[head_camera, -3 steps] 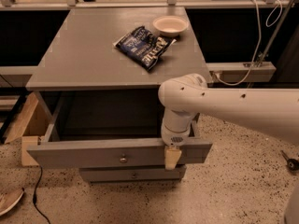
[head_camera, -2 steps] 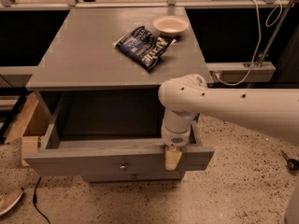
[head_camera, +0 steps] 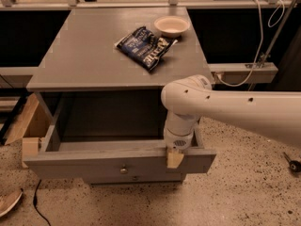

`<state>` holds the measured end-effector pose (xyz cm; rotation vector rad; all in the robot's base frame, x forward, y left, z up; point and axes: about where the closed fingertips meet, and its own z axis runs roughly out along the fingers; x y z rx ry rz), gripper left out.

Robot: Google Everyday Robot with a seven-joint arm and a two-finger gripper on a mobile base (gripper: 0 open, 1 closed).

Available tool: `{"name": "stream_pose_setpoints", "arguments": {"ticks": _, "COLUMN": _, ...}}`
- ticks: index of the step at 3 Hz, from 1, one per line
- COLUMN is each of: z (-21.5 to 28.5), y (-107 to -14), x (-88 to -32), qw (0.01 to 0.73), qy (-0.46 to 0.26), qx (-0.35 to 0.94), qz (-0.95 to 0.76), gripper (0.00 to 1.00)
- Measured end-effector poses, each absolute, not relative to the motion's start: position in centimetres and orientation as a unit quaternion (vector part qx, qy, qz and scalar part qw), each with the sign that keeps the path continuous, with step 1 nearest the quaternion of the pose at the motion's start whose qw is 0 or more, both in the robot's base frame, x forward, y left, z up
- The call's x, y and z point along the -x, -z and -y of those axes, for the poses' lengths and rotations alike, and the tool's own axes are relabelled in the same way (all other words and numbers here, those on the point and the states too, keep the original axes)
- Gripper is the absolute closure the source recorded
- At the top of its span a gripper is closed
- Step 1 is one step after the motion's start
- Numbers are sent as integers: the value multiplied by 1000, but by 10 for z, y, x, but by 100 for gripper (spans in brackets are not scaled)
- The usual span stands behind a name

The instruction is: Open top drawer

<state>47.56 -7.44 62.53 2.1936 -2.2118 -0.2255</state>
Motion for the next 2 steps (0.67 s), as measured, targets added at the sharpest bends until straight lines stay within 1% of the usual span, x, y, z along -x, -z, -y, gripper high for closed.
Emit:
{"name": "stream_pose_setpoints", "arguments": {"ticks": 1, "z": 81, "y": -634, "x": -477, "qw": 0, "qy": 67, "qx": -699, "qz": 712, "gripper": 20}}
{"name": "stream_pose_setpoints", "arguments": {"ticks": 2, "z": 81, "y": -634, "x": -477, "qw": 0, "qy": 67, "qx": -699, "qz": 712, "gripper": 0}}
